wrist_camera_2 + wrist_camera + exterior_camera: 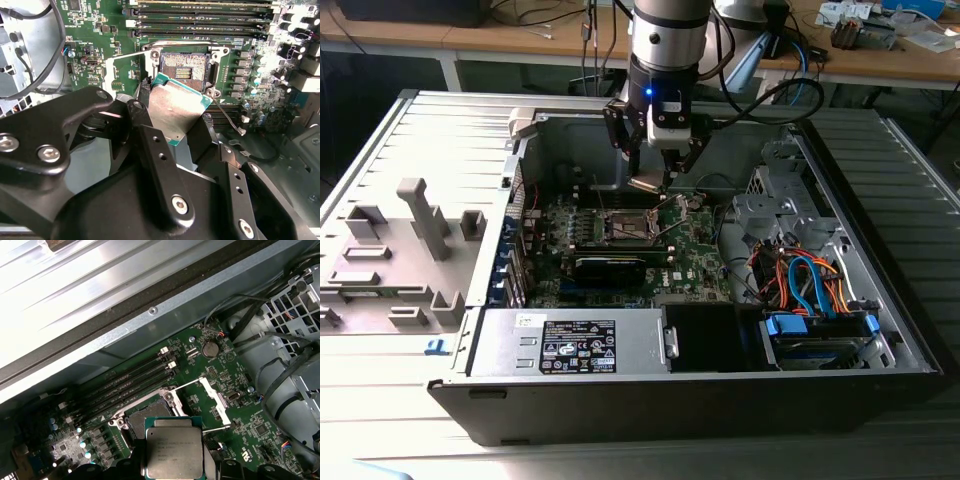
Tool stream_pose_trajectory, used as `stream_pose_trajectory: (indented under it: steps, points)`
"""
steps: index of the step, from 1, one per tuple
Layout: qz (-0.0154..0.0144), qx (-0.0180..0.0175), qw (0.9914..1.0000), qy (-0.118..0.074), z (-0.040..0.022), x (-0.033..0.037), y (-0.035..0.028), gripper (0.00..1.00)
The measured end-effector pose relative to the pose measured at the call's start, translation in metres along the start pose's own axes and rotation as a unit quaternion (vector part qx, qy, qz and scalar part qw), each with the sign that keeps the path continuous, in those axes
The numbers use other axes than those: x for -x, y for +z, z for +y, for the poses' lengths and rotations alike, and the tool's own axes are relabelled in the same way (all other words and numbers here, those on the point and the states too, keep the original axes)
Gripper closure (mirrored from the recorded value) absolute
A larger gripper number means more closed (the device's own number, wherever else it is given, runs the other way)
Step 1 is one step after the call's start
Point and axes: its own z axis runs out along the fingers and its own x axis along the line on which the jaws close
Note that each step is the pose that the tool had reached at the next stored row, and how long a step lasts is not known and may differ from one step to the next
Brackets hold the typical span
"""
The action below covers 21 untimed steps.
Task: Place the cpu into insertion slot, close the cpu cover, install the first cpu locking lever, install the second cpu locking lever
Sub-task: 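Place the cpu into insertion slot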
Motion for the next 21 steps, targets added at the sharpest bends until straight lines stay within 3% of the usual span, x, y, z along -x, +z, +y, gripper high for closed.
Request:
stream_pose_trajectory:
  steps: [21]
  points:
    - [-0.0001, 0.0001, 0.99999, 0.005, 0.0000, 0.0000, 0.0003, 0.45]
